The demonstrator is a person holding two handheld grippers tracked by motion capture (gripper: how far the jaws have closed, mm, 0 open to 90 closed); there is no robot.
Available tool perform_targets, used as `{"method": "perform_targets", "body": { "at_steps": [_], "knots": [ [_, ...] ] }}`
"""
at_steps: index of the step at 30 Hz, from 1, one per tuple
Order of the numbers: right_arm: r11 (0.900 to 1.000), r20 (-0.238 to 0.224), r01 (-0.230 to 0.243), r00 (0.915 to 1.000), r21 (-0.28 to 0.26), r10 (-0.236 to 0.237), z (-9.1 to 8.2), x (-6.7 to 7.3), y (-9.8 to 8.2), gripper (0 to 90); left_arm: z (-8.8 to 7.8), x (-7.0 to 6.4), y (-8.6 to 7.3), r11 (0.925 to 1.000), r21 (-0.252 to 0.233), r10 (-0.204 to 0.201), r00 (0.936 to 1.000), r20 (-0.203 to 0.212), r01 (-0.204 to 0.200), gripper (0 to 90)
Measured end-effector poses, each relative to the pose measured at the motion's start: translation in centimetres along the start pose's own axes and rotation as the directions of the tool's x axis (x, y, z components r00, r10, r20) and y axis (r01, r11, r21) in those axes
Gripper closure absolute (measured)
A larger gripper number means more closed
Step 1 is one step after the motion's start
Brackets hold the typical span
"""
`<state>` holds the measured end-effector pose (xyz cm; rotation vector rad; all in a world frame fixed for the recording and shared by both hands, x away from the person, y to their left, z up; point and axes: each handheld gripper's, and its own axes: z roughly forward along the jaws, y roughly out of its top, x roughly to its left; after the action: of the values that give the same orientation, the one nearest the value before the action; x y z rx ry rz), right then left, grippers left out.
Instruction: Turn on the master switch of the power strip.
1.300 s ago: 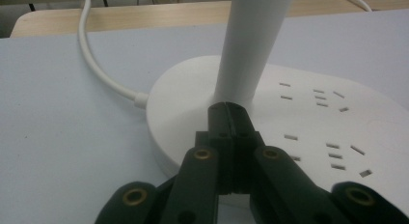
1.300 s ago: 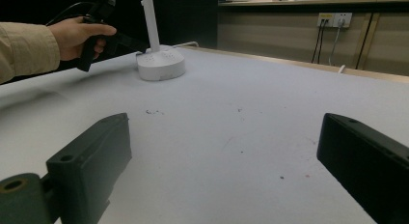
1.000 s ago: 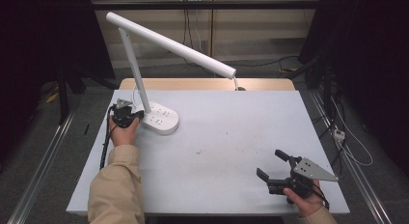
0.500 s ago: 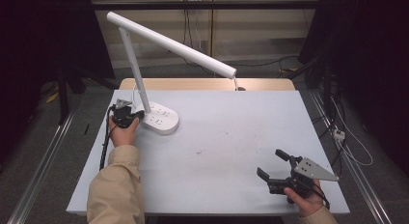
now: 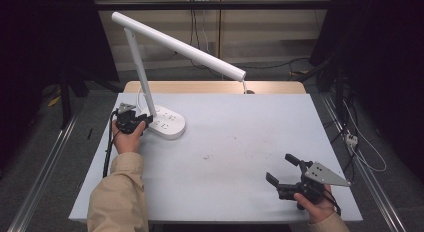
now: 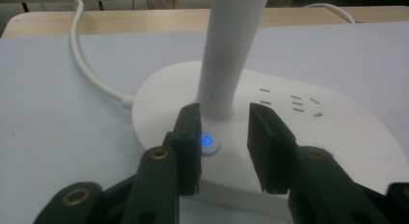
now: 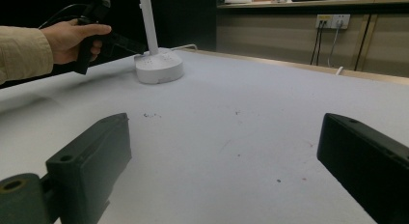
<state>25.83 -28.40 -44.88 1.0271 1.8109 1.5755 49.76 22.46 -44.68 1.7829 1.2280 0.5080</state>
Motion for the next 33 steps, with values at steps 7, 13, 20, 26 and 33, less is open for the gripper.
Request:
{"method": "perform_targets", "body": {
  "at_steps": [7, 13, 20, 26, 33],
  "knots": [
    [1.0, -0.005, -0.001, 1.0, 0.003, 0.001, 0.2, 0.0, 0.0, 4.4, -0.6, -0.3, 0.2, 0.9995, 0.0, -0.033, 0.9986, 0.041, 0.033, 48.5],
    [1.0, -0.007, 0.0, 1.0, 0.003, 0.0, 0.3, 0.1, 0.0, 4.4, -1.3, -1.1, 0.3, 0.9998, 0.014, -0.018, 0.9957, 0.091, 0.017, 36.9],
    [1.0, -0.006, 0.003, 1.0, 0.004, -0.003, 0.1, 0.2, 0.0, 4.4, -2.0, -2.3, 0.4, 0.9998, 0.02, 0.002, 0.9887, 0.15, -0.005, 29.0],
    [1.0, -0.005, 0.003, 1.0, 0.0, -0.003, 0.0, 0.2, 0.1, 4.4, -2.6, -2.6, -0.5, 0.9999, 0.004, -0.012, 0.9845, 0.175, 0.011, 25.6],
    [1.0, -0.009, 0.0, 1.0, 0.005, 0.0, 0.2, 0.2, 0.1, 4.4, -3.3, -2.6, -1.2, 0.9999, 0.016, 0.001, 0.9835, 0.181, -0.004, 22.9]
  ]
}}
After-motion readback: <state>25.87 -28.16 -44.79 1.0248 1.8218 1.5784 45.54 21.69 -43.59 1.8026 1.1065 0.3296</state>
